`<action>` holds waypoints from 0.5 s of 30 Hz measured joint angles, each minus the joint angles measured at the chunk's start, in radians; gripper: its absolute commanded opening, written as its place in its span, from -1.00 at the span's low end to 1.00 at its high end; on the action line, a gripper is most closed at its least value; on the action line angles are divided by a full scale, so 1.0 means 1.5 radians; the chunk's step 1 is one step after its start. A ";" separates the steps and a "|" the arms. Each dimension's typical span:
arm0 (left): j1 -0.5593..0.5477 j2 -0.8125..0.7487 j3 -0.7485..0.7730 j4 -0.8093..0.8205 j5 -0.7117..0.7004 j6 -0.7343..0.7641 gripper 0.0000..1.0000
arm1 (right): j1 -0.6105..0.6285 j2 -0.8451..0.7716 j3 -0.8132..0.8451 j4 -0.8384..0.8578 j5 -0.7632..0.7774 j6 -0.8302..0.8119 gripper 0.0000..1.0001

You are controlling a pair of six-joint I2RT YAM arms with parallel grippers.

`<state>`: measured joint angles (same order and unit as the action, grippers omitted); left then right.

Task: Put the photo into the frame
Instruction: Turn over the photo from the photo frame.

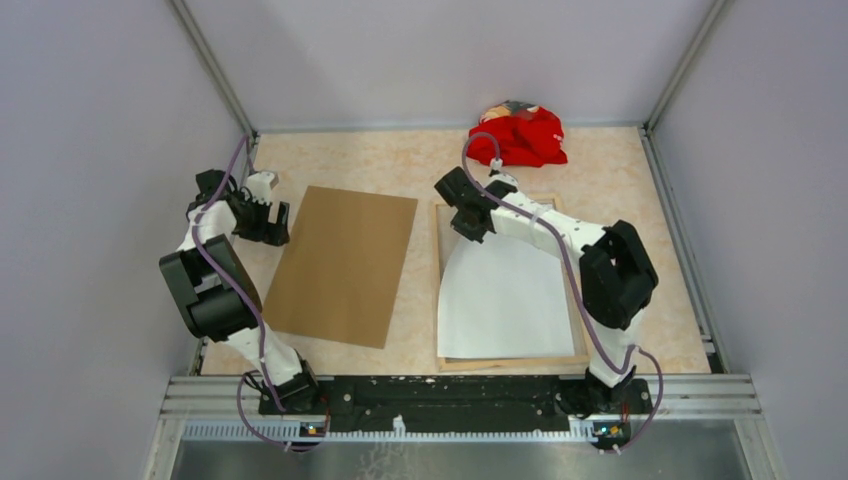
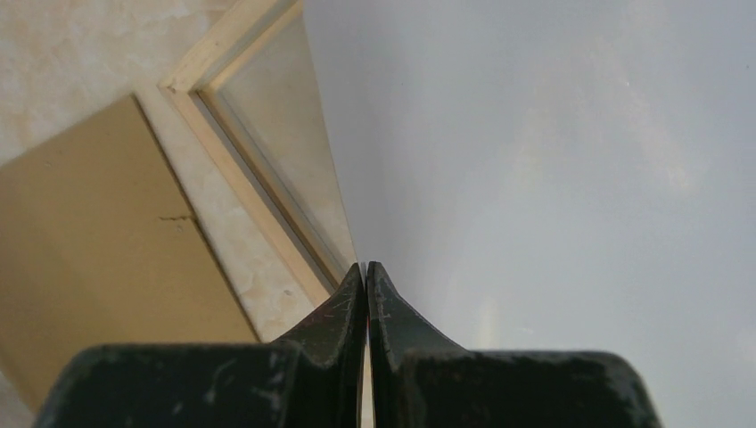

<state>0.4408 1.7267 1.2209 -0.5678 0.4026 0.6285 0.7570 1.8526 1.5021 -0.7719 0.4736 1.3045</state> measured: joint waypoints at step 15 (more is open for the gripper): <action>0.000 0.000 0.000 0.000 -0.002 0.002 0.97 | 0.000 0.026 0.015 -0.013 -0.009 -0.173 -1.00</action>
<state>0.4408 1.7267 1.2209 -0.5682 0.3992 0.6308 0.7570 1.8919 1.5246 -0.7914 0.4603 1.0443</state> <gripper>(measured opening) 0.987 0.004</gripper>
